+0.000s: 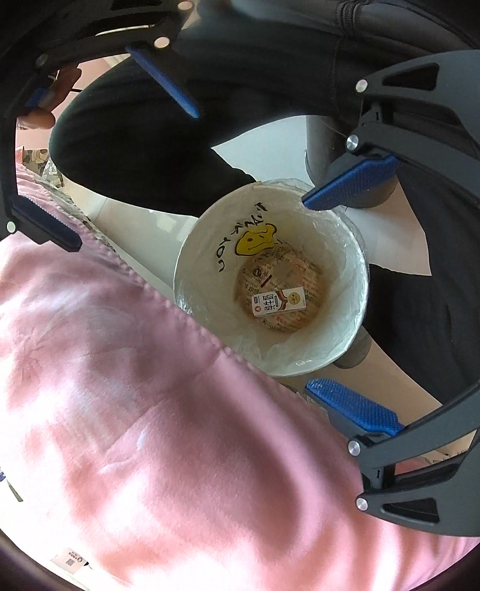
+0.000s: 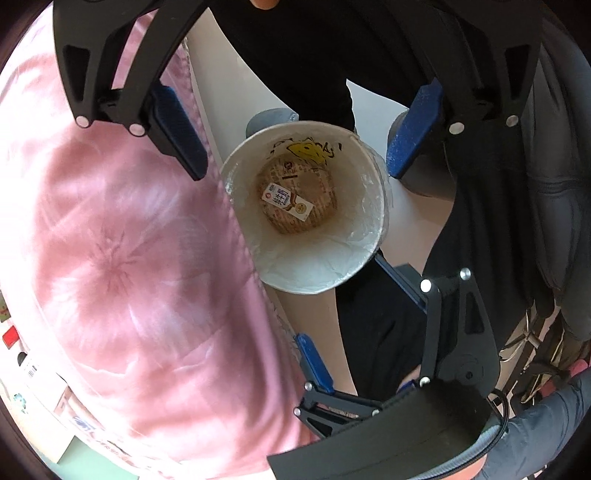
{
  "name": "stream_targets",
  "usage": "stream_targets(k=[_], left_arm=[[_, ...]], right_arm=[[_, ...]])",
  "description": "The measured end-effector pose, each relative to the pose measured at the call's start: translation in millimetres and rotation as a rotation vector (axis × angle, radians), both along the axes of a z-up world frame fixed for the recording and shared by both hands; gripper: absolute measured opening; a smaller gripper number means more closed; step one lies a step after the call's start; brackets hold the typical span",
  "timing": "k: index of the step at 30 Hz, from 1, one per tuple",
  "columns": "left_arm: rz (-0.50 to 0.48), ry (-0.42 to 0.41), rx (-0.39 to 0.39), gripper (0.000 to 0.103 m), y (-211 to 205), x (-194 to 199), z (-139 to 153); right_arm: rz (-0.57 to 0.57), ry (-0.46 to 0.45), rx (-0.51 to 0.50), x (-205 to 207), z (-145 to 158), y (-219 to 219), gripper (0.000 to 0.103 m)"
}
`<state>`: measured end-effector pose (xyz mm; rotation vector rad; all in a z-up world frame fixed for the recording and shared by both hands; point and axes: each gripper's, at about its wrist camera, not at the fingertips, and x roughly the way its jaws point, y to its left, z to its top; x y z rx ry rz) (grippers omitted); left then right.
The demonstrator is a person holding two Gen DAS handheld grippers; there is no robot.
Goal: Collect trash
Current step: 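Open both tools to drop the carton and cup into the wastebasket, then move both tools back over the bed toward the medicine box and yogurt cup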
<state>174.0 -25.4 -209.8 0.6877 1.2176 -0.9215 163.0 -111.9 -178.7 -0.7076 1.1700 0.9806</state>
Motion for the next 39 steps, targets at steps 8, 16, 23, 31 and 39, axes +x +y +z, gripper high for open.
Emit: stream_targets(k=[8,16,23,31,39], left_arm=[[0.012,-0.048,0.001,0.094,1.2,-1.6,12.7],[0.026,-0.103,-0.024,0.094,5.1,7.8,49.6],[0.062,-0.159,-0.044,0.094,12.1,41.3,92.3],[0.112,-0.183,-0.092,0.095,11.9,92.8,135.2],[0.097,-0.213,-0.081,0.095,4.3,136.7,154.3]], right_arm=[[-0.035,-0.041,0.022,-5.1,20.0,-20.7,0.095],[-0.136,-0.142,0.057,8.7,64.3,-55.5,0.095],[-0.237,-0.227,0.106,37.7,111.3,-93.4,0.095],[-0.285,-0.258,0.031,89.9,134.5,-117.9,0.095],[-0.309,-0.275,0.012,135.8,155.3,-132.0,0.095]])
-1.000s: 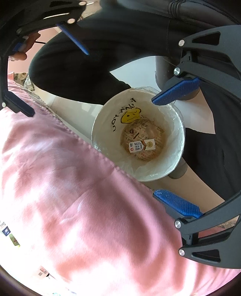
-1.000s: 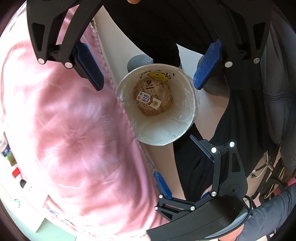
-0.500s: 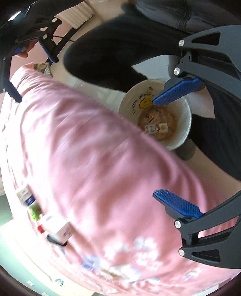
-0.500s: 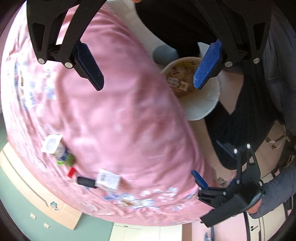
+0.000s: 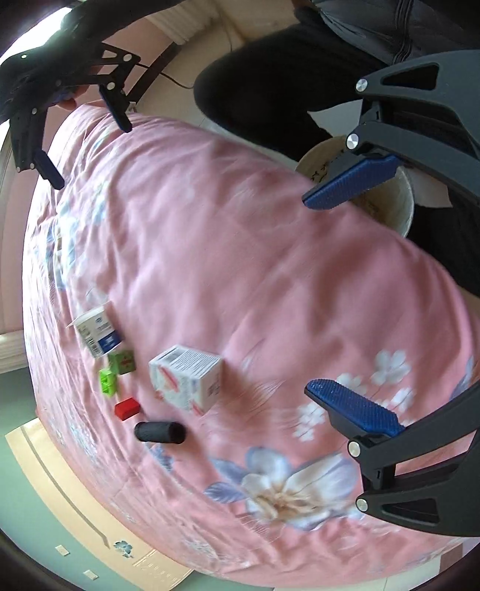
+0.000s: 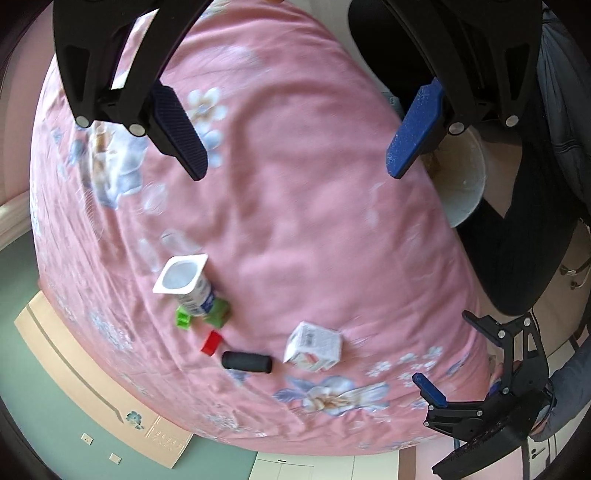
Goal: Collect trash
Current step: 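Move both tools back over the bed toward the medicine box and yogurt cup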
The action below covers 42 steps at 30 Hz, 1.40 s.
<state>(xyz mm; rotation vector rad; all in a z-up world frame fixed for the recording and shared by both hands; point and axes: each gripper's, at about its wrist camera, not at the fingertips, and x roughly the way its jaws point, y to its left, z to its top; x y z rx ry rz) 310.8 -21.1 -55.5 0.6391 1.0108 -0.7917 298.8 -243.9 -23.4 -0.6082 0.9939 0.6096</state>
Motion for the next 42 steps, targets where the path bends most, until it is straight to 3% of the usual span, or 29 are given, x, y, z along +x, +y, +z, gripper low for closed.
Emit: stream_targets(k=[8,19,30,39,41,42], left_arm=[[-0.001,0.003,-0.013,0.095,-10.0,41.5,11.1],[0.012,0.032,0.008,0.095,-28.6,94.7,-3.4],[-0.013,0.059,0.019,0.095,-51.1,125.0,-25.6],[-0.041,0.060,0.034,0.095,-60.0,133.2,-43.2],[-0.043,0.051,0.035,0.093,-61.2,135.0,-44.8],[-0.043,0.054,0.035,0.087,-61.6,136.0,-45.5]], right_arm=[[-0.018,0.008,-0.009,42.0,9.8,-8.4,0.095],[-0.045,0.047,0.008,116.0,16.2,-16.9,0.095],[-0.033,0.101,-0.013,185.3,-21.4,-0.7,0.095],[-0.030,0.132,-0.019,216.0,-60.1,5.6,0.095],[-0.027,0.121,-0.020,217.5,-61.8,6.2,0.095],[-0.022,0.120,-0.012,218.5,-62.0,6.3,0.095]])
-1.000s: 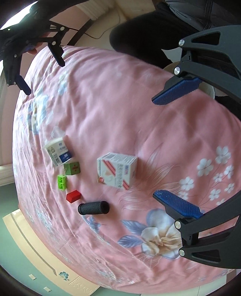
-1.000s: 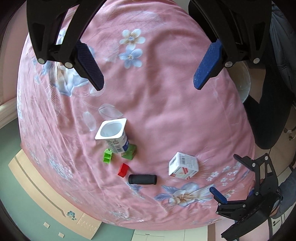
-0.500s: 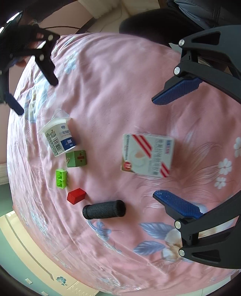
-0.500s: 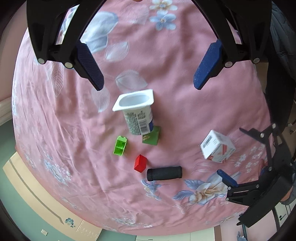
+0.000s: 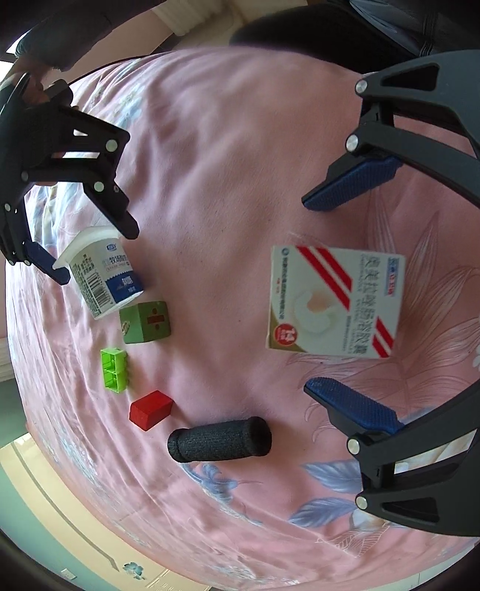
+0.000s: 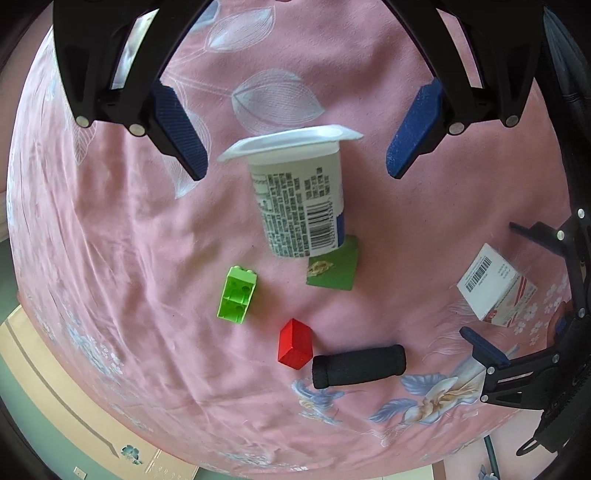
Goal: Collect trash
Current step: 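Grasp the white-and-red medicine box with the left tool while the right tool grasps the yogurt cup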
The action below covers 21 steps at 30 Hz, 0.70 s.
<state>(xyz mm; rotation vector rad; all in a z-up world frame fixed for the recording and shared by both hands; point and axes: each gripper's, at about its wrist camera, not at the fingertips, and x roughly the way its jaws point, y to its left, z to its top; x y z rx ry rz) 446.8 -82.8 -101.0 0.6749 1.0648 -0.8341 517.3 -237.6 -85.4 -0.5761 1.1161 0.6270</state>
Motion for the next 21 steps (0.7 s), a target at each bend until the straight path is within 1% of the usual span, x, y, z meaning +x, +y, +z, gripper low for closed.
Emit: stream_targets(k=[1,3,5,6,7,8,10,12,21], left_arm=[[-0.004,0.006,-0.002,0.077,-0.6,0.9,-0.6],[-0.004,0.010,0.000,0.073,-1.9,2.4,-1.7],[-0.011,0.010,-0.001,0.068,-3.3,3.0,-2.3],[-0.011,0.010,-0.001,0.064,-3.7,2.6,-2.7],[-0.012,0.009,-0.001,0.058,-4.0,2.5,-2.6],[-0.015,0.011,0.000,0.057,-4.4,2.1,-2.9],[-0.021,0.013,0.001,0.050,-5.3,1.1,-3.3],[-0.024,0.014,0.002,0.046,-5.8,0.5,-3.2],[-0.021,0.026,-0.004,0.045,-2.7,-0.8,-0.2]], right_arm=[[0.006,-0.003,0.004,0.5,-0.4,-0.3,0.095],[0.010,-0.003,-0.001,1.9,-2.2,-0.7,0.095],[0.012,0.006,-0.001,3.6,-4.2,-1.2,0.081],[0.017,0.013,-0.001,4.4,-5.0,-1.2,0.063],[0.018,0.019,0.002,5.1,-5.4,-1.7,0.062],[0.022,0.019,0.000,5.3,-6.1,-2.2,0.062],[0.032,0.022,-0.006,3.8,-7.4,-2.4,0.062],[0.039,0.026,0.006,2.7,-6.7,-2.6,0.062],[0.049,0.050,-0.014,-6.5,-4.3,-1.1,0.062]])
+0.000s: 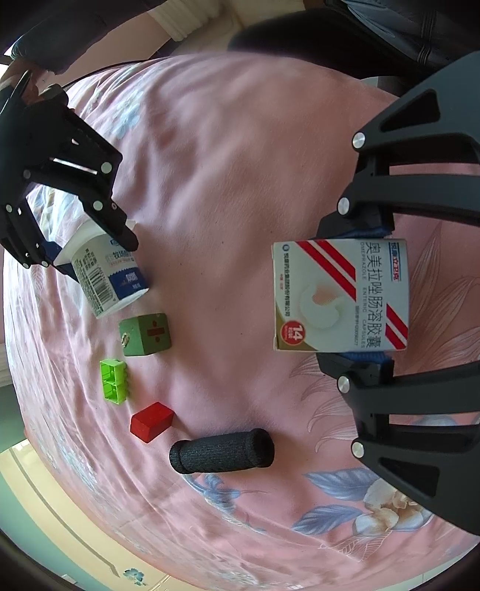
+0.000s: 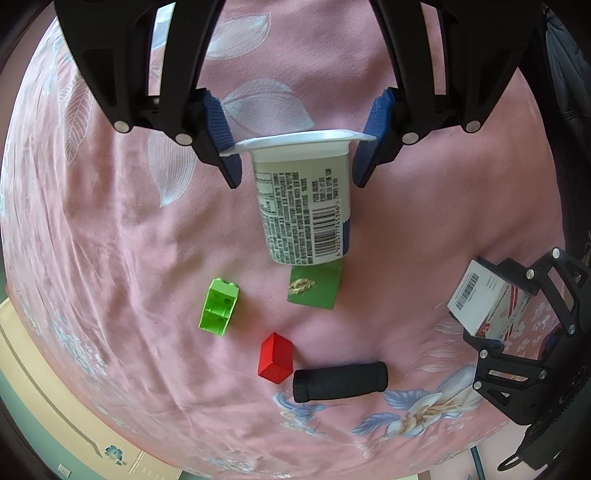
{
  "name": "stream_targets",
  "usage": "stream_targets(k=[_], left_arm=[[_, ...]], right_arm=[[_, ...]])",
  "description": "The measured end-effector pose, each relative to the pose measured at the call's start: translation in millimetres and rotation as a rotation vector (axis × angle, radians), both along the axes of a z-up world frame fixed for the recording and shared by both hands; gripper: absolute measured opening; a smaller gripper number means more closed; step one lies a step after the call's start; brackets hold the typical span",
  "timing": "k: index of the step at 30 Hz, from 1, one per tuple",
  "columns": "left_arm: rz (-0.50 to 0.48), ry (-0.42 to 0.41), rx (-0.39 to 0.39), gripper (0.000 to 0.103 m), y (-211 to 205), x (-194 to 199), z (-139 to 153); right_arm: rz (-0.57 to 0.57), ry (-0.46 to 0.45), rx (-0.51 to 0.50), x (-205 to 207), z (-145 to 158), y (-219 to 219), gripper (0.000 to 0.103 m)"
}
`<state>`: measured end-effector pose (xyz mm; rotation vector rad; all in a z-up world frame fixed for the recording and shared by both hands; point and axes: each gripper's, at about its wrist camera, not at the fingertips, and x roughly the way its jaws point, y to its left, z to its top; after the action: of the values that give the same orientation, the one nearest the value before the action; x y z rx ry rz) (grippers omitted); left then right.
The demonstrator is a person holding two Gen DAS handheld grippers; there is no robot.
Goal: Collect trash
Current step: 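Grasp the white-and-red medicine box with the left tool while the right tool grasps the yogurt cup, then carry the medicine box and yogurt cup over the wastebasket with both tools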
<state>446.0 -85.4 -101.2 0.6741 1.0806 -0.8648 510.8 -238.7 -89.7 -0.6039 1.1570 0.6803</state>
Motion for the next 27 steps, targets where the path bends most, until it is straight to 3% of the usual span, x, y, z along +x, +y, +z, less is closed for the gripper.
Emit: stream_targets(k=[9,27], left_arm=[[-0.024,-0.040,-0.001,0.045,7.1,-17.9,18.2],[-0.046,-0.128,-0.005,0.045,30.6,-89.3,66.4]], right_arm=[[0.020,-0.019,-0.045,-29.7,22.3,-1.6,0.062],[0.086,-0.062,-0.087,-140.0,72.9,19.3,0.062]])
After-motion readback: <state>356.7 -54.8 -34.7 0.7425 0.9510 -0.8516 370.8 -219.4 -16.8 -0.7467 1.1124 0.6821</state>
